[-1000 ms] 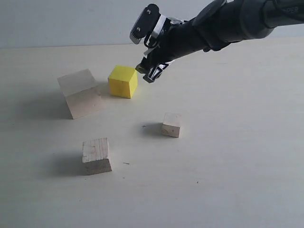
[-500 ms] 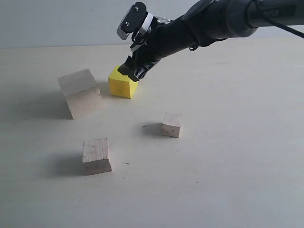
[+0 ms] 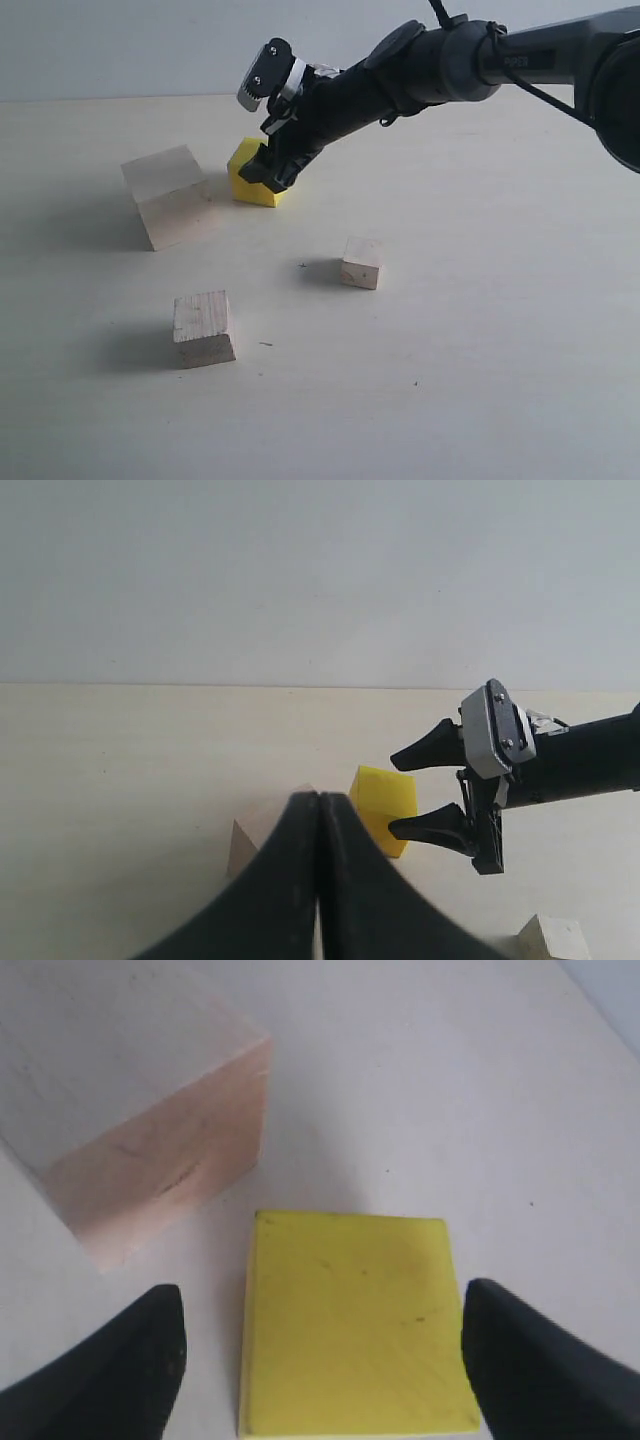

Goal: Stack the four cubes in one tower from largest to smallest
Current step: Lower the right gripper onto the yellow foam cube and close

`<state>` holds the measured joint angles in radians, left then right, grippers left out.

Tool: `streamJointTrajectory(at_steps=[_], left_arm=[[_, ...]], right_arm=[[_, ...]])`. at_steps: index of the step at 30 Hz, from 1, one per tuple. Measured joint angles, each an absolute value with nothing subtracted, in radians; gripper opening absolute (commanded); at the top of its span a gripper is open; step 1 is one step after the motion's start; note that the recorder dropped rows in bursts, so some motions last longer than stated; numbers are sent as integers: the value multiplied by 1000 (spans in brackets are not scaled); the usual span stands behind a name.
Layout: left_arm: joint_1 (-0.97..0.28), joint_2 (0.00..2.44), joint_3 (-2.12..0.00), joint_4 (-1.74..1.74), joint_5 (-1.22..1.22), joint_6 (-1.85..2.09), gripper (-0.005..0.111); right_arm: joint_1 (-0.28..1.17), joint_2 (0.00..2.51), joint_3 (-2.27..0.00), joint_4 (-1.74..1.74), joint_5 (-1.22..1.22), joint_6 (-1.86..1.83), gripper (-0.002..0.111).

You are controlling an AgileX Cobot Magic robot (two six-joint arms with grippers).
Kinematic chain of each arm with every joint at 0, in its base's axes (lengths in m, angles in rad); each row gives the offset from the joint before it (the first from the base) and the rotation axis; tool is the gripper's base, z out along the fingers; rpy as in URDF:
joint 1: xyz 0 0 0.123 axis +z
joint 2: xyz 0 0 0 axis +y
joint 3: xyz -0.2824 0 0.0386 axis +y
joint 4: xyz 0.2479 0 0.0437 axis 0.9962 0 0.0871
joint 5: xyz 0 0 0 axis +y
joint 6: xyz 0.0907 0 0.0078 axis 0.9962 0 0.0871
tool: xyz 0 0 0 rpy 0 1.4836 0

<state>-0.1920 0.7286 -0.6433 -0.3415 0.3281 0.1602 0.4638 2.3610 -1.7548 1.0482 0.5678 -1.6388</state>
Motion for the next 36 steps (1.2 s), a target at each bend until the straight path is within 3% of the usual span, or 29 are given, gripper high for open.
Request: streamJointTrajectory(at_steps=[36], left_arm=[[-192, 729, -643, -341, 328, 163, 0]], right_arm=[[464, 2373, -1756, 1033, 533, -1672, 73]])
